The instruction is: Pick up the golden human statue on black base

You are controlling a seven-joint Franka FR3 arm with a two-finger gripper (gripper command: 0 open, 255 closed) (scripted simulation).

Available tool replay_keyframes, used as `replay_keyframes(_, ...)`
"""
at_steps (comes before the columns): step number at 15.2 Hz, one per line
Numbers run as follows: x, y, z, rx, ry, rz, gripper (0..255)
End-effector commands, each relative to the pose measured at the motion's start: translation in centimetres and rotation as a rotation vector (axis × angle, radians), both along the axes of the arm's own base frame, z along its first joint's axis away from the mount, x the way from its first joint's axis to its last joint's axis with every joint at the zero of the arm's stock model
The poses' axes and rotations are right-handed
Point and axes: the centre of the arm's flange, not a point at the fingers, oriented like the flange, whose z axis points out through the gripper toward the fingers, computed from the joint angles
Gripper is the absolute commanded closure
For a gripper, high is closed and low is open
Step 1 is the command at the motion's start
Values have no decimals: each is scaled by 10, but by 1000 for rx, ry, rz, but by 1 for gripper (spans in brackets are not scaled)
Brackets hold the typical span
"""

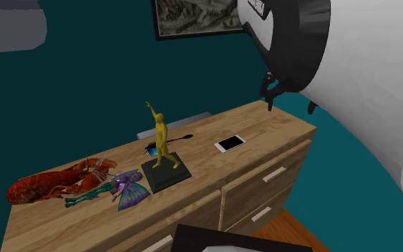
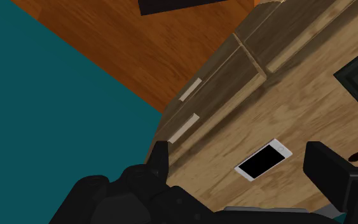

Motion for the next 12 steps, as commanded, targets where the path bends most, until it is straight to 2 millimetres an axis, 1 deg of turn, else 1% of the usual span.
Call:
replay_keyframes(1,0,0,0,0,0,0,0)
replay_keyframes(12,48,127,-40,34,20,-31,0)
